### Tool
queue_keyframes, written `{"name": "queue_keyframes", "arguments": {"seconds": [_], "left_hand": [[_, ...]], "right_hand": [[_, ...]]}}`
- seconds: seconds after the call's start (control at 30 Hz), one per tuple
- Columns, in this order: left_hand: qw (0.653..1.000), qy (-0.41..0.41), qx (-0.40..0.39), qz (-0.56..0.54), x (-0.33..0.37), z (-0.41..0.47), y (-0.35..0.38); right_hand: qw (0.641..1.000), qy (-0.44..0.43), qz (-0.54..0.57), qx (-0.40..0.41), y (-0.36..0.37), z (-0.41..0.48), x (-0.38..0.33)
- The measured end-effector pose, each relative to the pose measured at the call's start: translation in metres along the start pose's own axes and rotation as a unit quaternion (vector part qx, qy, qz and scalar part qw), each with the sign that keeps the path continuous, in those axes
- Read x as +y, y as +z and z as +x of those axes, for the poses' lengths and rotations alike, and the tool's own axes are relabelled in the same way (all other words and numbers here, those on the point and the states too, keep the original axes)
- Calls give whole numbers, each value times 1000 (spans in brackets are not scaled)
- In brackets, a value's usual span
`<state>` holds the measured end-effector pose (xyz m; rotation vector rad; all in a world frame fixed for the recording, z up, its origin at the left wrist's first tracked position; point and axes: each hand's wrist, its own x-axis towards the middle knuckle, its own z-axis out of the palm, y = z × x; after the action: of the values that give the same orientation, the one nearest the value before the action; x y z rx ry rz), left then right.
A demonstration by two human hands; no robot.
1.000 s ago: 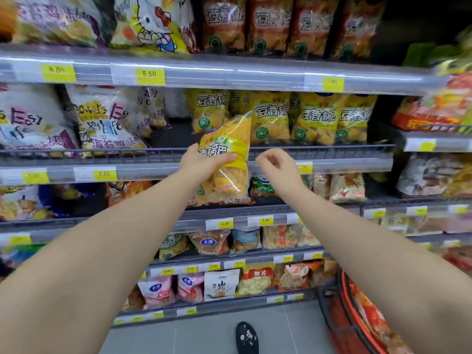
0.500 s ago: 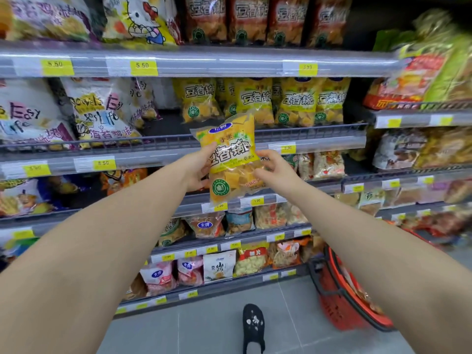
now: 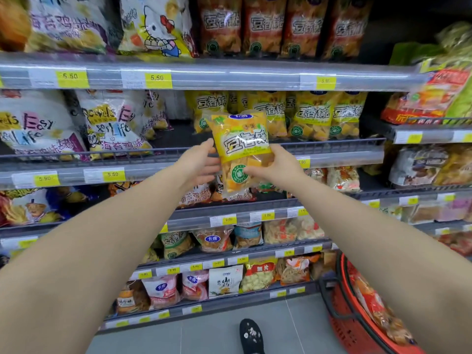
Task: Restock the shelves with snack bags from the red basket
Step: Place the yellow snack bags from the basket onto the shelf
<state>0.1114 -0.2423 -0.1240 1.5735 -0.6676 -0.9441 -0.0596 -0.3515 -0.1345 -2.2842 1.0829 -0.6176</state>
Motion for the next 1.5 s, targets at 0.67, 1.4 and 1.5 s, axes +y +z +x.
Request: {"name": "queue_keyframes", "arguments": {"seconds": [0.67, 1.4, 1.5], "left_hand": [[584, 173, 168, 775, 7, 102, -41], [788, 194, 44, 582, -52, 33, 41], [785, 224, -7, 577, -71, 11, 87]], "right_hand": [[995, 33, -48, 87, 81, 203, -21], [971, 55, -226, 47, -5, 9, 87], [965, 109, -236, 18, -19, -48, 125]]}}
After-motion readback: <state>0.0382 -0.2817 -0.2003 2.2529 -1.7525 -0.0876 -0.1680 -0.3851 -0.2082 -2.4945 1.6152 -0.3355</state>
